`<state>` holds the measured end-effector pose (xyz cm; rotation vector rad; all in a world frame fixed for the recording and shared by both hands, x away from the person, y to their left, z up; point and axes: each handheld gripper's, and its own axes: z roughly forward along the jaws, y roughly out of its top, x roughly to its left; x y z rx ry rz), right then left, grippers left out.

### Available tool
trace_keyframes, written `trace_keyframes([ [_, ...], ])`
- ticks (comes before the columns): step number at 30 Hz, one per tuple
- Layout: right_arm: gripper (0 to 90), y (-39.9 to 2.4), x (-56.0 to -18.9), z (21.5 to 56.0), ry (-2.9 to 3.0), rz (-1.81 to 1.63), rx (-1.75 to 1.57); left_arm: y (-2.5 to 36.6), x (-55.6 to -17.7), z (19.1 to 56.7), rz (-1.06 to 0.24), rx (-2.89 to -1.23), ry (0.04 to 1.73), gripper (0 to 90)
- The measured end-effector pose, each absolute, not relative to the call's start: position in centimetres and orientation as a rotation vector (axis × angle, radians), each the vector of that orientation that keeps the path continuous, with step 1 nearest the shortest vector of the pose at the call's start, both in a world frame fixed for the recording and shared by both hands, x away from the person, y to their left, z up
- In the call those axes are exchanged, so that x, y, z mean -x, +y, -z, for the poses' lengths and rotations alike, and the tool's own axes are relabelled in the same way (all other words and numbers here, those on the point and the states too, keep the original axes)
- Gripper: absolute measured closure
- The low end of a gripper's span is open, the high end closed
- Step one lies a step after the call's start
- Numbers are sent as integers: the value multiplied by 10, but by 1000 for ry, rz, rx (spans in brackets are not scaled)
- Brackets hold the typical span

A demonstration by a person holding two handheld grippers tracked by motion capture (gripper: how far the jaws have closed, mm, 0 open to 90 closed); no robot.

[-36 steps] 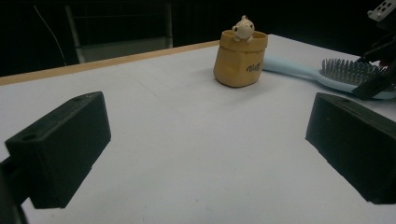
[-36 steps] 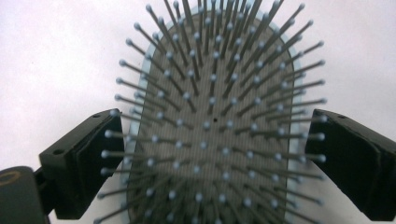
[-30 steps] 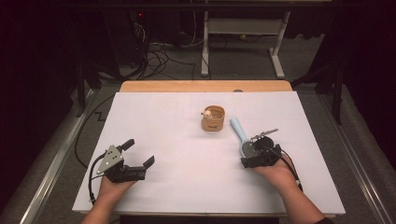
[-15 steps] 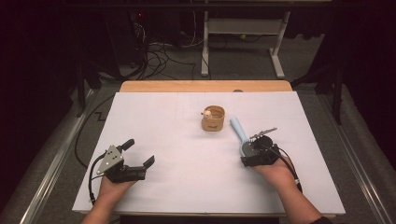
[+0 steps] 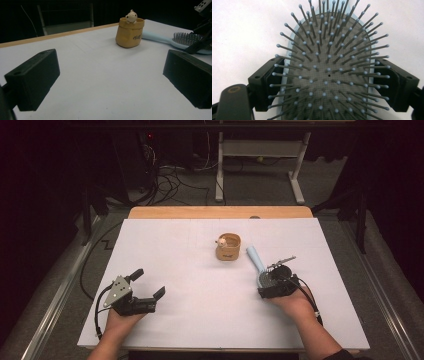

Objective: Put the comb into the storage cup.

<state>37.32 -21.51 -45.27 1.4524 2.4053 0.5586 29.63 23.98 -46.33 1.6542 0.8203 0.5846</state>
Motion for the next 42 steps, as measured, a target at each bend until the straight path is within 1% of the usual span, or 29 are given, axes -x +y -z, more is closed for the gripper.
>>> trace_keyframes([
  [11, 200, -215, -372, 452, 2390, -568, -1459, 238, -296, 464, -579, -1664, 818, 16],
  [29, 208, -220, -370, 440, 2410, -624, -1419, 240, -296, 464, -584, -1647, 829, 16],
  [36, 207, -231, -362, 431, 2400, -623, -1407, 240, -296, 463, -598, -1642, 838, 29],
  [42, 207, -241, -348, 426, 2414, -623, -1381, 237, -295, 463, -608, -1636, 822, 18],
])
